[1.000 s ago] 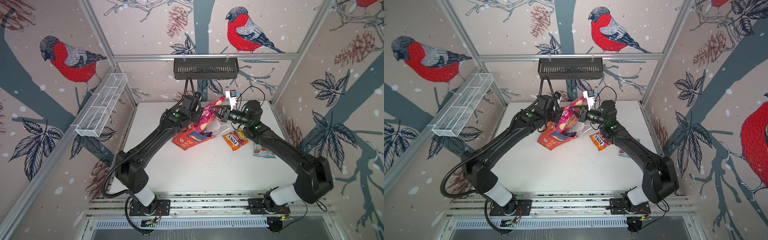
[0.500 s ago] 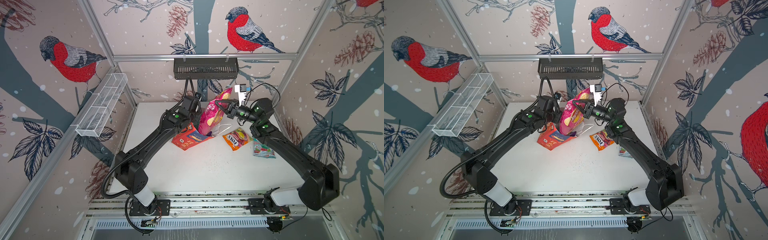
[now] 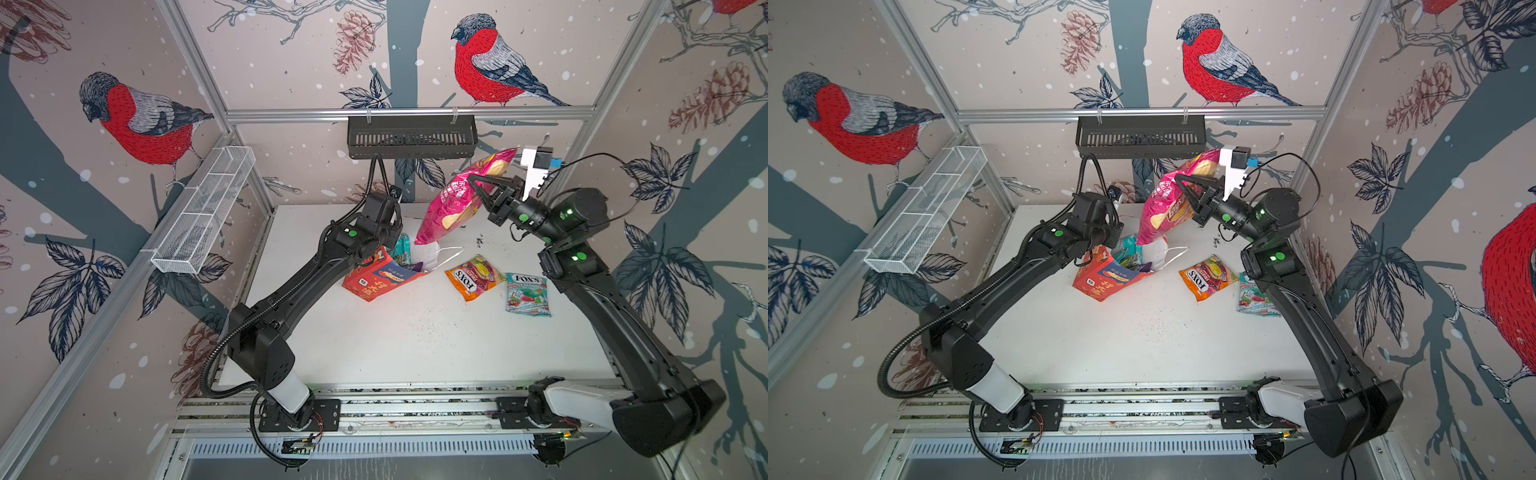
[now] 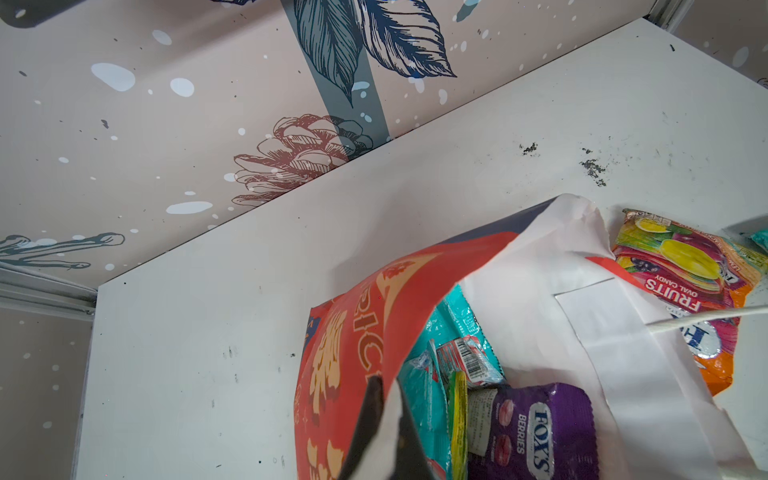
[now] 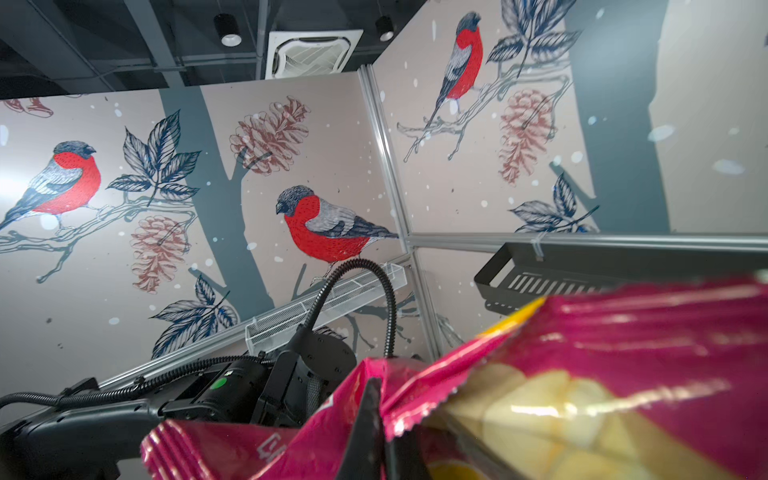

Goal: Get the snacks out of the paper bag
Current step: 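Carry the pink Lay's packet away from the bag with the right gripper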

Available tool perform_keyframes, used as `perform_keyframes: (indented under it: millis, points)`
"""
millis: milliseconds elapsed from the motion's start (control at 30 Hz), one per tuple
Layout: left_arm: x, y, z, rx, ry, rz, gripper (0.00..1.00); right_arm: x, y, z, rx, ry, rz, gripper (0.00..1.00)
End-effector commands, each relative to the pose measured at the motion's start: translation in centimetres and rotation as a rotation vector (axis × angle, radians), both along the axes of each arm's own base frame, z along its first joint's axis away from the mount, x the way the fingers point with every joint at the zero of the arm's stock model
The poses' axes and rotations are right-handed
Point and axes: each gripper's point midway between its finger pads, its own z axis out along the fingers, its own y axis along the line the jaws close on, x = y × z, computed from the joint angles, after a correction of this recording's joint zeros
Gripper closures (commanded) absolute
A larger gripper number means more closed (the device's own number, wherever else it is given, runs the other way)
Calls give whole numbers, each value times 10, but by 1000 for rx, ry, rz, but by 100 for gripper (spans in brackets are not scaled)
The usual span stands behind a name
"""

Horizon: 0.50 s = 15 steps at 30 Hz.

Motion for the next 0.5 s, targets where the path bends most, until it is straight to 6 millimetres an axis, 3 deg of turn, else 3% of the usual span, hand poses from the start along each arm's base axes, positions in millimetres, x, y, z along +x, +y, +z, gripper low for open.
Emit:
perform_keyframes:
  millis: [0, 133, 233, 467]
  points:
    - [-2, 7, -2, 31, 4, 14, 100, 16, -26, 0, -49, -22, -229, 98]
    - [-2, 9, -2, 45, 0, 13, 100, 39, -57, -17, -108, 31, -460, 98]
    - [-3, 10, 0, 51, -5, 11, 100, 60, -73, -41, -159, 98, -576, 97]
    - [-7, 17, 6, 57, -20, 23, 100, 104, -74, -109, -245, 250, -626, 98]
